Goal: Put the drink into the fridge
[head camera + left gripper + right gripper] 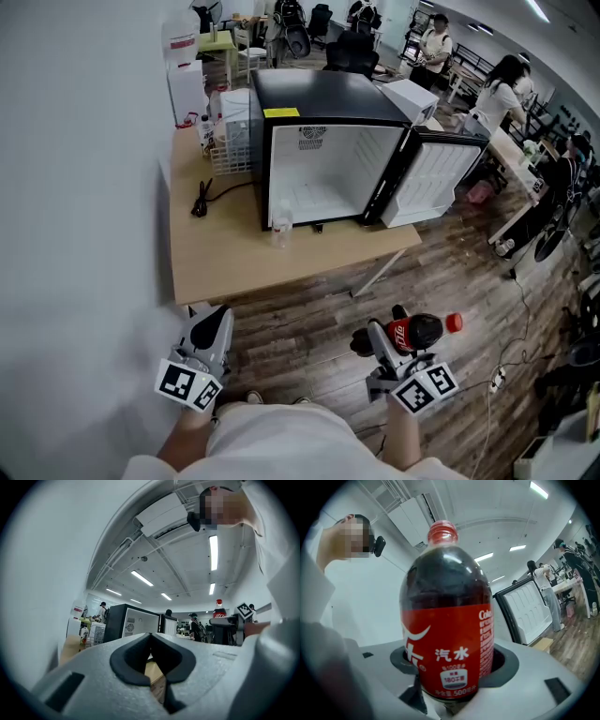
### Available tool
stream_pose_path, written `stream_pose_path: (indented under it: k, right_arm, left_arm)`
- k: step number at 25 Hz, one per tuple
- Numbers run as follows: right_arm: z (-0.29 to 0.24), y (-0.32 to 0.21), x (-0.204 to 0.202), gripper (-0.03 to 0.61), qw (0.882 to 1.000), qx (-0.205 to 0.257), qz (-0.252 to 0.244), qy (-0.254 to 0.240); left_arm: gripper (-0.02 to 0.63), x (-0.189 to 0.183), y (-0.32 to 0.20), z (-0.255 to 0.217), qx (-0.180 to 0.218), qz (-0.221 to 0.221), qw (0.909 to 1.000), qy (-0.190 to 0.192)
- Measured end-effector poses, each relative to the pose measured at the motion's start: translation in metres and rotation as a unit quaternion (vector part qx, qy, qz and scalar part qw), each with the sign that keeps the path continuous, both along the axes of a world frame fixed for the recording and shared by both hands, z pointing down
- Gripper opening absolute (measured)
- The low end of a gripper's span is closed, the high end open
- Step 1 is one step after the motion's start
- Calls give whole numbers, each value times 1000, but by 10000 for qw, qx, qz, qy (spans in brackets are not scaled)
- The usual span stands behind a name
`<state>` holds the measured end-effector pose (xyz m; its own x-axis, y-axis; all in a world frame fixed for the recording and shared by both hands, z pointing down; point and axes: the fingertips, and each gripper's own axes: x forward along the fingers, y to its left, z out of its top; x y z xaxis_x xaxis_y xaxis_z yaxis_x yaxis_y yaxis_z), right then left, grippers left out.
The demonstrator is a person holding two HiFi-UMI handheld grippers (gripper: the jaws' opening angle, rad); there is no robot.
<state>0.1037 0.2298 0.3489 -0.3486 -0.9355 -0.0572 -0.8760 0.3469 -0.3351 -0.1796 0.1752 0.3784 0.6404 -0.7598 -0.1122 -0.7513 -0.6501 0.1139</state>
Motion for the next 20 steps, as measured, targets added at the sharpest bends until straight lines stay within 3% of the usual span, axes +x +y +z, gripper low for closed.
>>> stream_pose_path:
  k: [6,20]
  right_arm:
    - [10,2,21,304,9992,-138,109,353]
    - [32,13,61,304,9982,-328,-192,474]
  left_arm:
    - [15,22,9,2,-31,-12,10000,-76]
    - [15,64,29,29,-385,-209,9988,-215]
